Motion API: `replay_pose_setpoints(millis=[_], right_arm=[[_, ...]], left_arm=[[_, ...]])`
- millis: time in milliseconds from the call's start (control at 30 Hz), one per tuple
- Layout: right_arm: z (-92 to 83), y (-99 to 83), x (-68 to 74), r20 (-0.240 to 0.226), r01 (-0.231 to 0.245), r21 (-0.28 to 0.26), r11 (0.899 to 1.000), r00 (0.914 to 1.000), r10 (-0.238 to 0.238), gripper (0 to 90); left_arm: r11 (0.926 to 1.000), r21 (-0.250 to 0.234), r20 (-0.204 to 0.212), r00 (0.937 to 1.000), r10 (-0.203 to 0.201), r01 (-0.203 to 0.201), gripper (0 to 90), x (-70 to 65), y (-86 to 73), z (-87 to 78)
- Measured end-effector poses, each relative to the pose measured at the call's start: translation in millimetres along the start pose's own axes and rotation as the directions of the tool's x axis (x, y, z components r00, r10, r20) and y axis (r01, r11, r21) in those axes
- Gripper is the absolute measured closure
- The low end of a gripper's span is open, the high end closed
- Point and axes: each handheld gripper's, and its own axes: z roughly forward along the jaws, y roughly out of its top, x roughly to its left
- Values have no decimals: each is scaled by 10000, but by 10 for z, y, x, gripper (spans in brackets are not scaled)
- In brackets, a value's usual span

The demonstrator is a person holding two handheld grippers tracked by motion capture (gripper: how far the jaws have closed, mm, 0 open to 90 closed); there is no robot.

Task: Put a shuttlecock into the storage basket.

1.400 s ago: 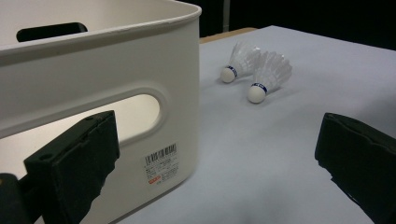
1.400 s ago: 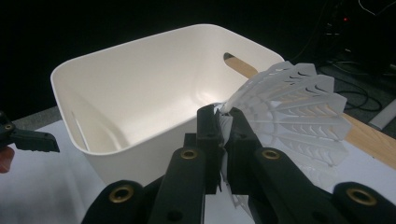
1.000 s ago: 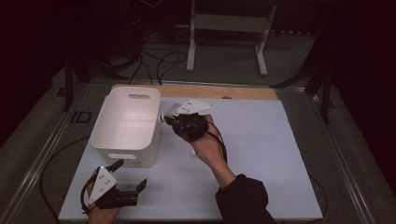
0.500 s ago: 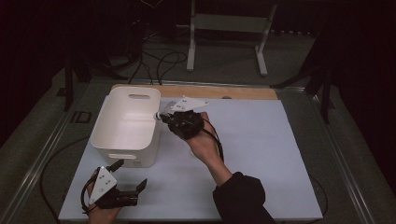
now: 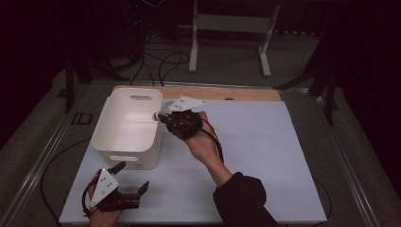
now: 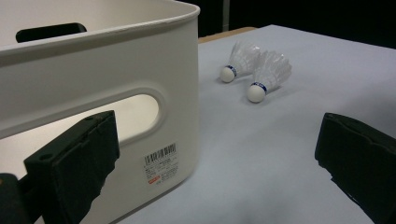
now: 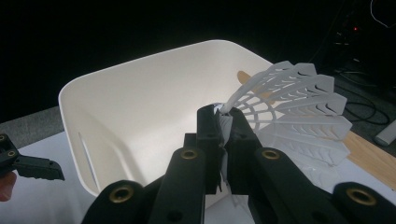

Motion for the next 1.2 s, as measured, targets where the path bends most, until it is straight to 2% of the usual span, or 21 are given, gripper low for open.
replay_pose_setpoints(millis=[1200], right_arm=[[208,180,228,-371,465,-5,9989,9982,-465,863]], left_arm=[[10000,-36,-24,10000,-29,29,4,1,-1,-4]])
